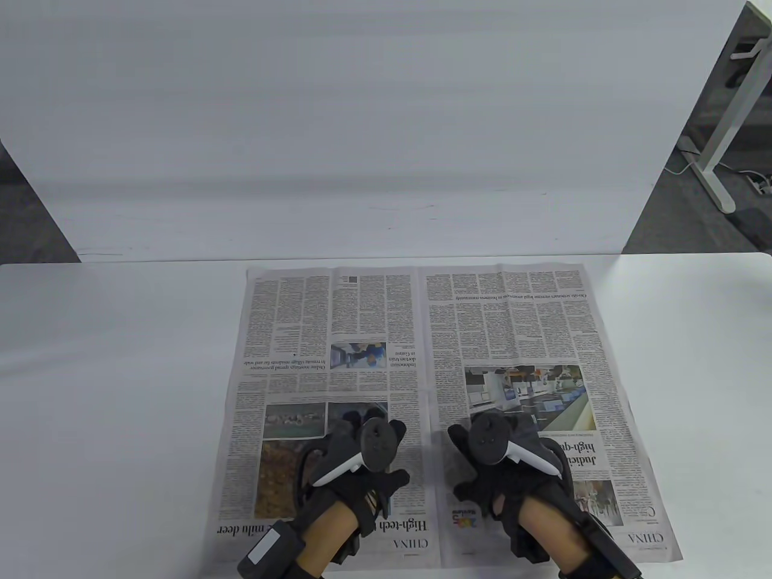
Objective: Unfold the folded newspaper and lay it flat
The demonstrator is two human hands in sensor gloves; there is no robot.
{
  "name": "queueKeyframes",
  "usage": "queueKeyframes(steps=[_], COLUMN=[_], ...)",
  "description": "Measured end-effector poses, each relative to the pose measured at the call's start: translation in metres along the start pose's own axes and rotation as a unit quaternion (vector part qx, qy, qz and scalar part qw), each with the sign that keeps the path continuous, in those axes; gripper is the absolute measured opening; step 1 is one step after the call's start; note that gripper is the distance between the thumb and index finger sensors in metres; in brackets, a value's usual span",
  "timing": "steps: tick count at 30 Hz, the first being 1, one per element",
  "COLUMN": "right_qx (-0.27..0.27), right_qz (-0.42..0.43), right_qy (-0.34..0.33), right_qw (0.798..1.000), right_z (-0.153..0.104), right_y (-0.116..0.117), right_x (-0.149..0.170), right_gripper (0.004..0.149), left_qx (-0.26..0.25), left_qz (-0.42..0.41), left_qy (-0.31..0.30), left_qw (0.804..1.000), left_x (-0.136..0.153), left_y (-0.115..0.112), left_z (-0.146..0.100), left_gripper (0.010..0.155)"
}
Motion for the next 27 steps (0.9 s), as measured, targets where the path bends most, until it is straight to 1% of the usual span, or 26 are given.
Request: queueKeyframes(steps=[3, 4, 6, 7, 11, 15, 27], right_qx=[-0.030, -0.035, -0.037, -0.038, -0.038, -0.047, -0.066], right_qz=[-0.021, -0.031, -0.021, -0.022, -0.024, -0.020, 0.002], right_qy=[0.001, 0.001, 0.000, 0.000, 0.000, 0.007, 0.046], right_qw=[0.999, 0.999, 0.999, 0.999, 0.999, 0.999, 0.997], right_z=[0.001, 0.002, 0.002, 0.002, 0.002, 0.002, -0.001], right_y=[0.006, 0.007, 0.007, 0.007, 0.007, 0.008, 0.008], right_x=[-0.001, 0.000, 0.000, 0.000, 0.001, 0.006, 0.038], right_gripper=[0.094, 0.094, 0.095, 0.095, 0.095, 0.097, 0.100], left_qx=[0.038, 0.056, 0.072, 0.075, 0.077, 0.078, 0.082], left_qz=[0.007, -0.002, -0.006, 0.004, 0.001, -0.006, -0.021], left_qy=[0.006, 0.009, 0.020, 0.023, 0.028, 0.046, 0.085], left_qw=[0.999, 0.998, 0.997, 0.997, 0.997, 0.996, 0.993], left_x=[0.002, 0.005, 0.009, 0.009, 0.009, 0.016, 0.045], left_y=[-0.011, -0.016, -0.022, -0.022, -0.022, -0.021, -0.013], left_z=[0.006, 0.008, 0.010, 0.010, 0.009, 0.007, -0.001], left_gripper=[0.082, 0.083, 0.084, 0.085, 0.085, 0.085, 0.086])
Point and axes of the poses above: the tracker on the back of each hand, its own x axis roughly to the little-finger side, its own z axis roughly from the wrist to the fingertips, y = z × x, the point moved 3 cm from there along z, roughly from the wrist to the fingertips, and after that the axes turned 10 degrees about -z, right-handed, at the moved point
